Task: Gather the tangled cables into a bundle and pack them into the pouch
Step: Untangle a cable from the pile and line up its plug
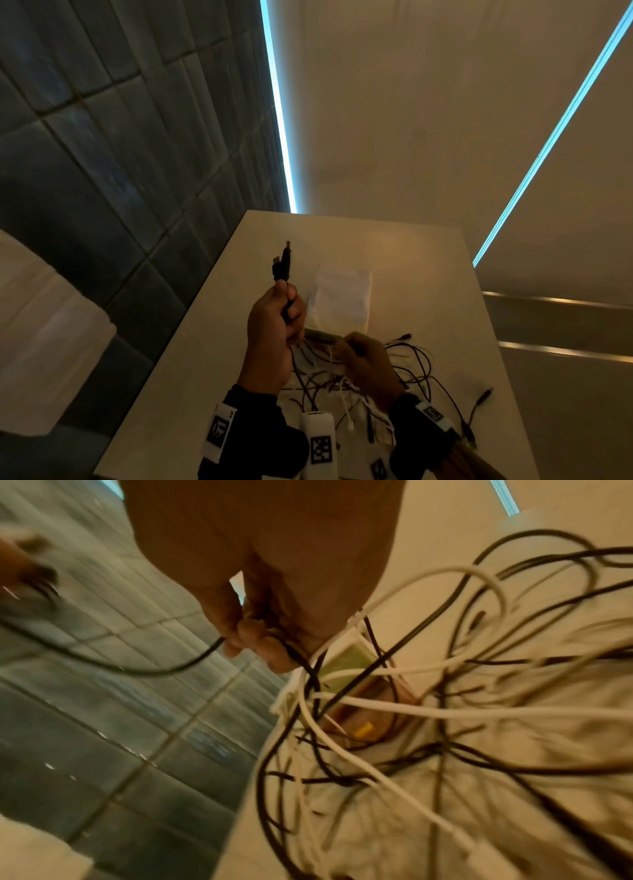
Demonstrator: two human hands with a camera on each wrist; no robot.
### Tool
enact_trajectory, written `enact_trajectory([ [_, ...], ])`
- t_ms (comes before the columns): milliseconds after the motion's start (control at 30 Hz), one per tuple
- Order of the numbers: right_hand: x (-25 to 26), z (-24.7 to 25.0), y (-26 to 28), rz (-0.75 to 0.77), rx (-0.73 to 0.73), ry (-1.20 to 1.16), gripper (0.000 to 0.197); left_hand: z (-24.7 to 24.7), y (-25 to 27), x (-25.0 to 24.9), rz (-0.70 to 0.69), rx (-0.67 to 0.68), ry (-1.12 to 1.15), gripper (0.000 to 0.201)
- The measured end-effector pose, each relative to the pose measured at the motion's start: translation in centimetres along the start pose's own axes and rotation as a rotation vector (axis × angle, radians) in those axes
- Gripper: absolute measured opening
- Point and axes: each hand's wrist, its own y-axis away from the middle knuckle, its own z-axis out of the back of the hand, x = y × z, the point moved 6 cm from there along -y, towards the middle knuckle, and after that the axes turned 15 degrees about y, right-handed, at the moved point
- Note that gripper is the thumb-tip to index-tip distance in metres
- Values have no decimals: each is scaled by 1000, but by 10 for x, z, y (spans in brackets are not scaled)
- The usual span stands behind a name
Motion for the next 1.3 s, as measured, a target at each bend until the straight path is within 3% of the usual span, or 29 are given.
enact_trajectory([
  [233, 94, 19, -10, 185, 14, -164, 15, 12, -6, 9, -3, -200, -228, 33],
  [367, 106, 12, -4, 213, 82, -215, 8, 7, -10, 11, 70, -131, -53, 37],
  [533, 86, 16, -10, 167, 64, -231, 16, -9, -8, 5, -11, 2, 75, 37],
  [767, 17, -4, -10, 86, 89, -127, 30, -16, -5, -11, -69, 126, 171, 35],
  [933, -17, -20, -11, 50, 83, -6, 39, -16, -1, -14, -90, 149, 155, 36],
  [1067, -27, -30, -8, 19, 125, -4, 22, -16, 0, -18, -131, 150, 131, 35],
  [1300, -37, -31, -12, -28, 156, 94, 29, -14, 2, -40, -207, 124, 85, 35],
])
